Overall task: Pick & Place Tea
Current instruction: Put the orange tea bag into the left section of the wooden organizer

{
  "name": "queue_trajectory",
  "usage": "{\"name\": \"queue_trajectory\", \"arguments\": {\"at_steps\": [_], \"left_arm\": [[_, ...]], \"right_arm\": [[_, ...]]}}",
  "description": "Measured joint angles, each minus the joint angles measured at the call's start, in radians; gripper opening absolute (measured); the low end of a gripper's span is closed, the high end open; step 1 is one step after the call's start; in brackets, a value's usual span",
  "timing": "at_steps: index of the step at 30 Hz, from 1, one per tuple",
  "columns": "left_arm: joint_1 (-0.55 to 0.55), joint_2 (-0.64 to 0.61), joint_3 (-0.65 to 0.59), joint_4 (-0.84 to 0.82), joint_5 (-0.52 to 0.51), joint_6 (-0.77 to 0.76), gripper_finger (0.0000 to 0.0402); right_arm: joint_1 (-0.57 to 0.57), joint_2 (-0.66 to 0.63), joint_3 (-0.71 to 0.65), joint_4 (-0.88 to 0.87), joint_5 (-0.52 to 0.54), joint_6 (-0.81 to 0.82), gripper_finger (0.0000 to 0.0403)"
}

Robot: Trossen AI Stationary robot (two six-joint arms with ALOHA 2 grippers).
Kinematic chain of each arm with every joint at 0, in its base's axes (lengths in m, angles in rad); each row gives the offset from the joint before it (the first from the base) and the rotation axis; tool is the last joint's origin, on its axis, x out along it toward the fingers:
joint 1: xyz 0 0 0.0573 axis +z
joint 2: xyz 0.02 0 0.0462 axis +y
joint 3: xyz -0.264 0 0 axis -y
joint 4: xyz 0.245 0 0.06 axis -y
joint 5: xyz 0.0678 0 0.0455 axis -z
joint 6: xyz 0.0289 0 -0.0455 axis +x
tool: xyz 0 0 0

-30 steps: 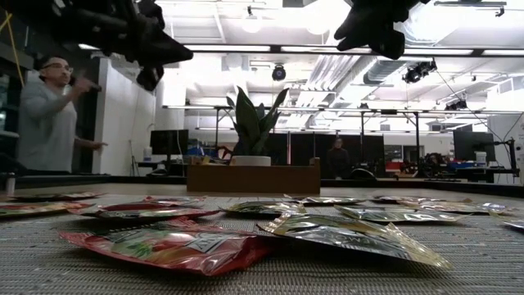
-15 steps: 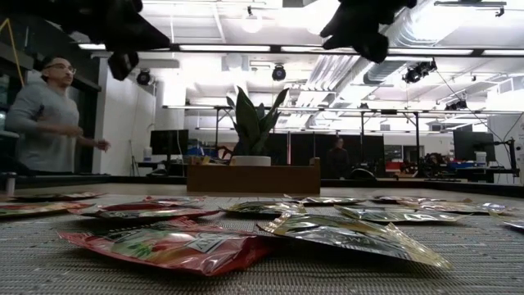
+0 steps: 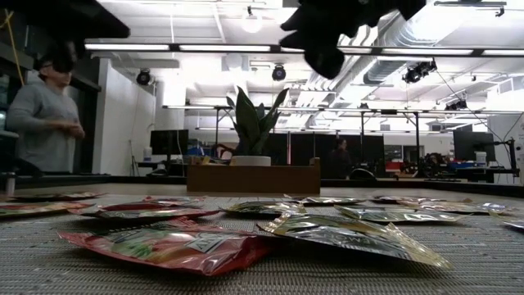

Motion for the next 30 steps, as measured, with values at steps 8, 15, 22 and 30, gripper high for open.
{"name": "queue_trajectory", "arguments": {"at_steps": [8,15,22,30], "left_arm": [[-0.176,0.162,0.0,0.024,-0.153,-0.245,0.0],[-0.235,0.31,0.0,0.185,-0.184,-0.262,0.0],[-0.315,0.353,0.005,0.236,-0.183,-0.272,0.0],[-0.417,0.353,0.007,0.235,-0.153,-0.294,0.0]], "right_arm": [[0.046,0.1,0.031,0.102,-0.024,-0.045,0.0098],[0.082,0.227,0.2,0.081,0.007,-0.071,0.0097],[0.111,0.372,0.427,-0.084,-0.006,-0.105,0.0066],[0.144,0.528,0.641,-0.246,-0.045,-0.175,0.0006]]}}
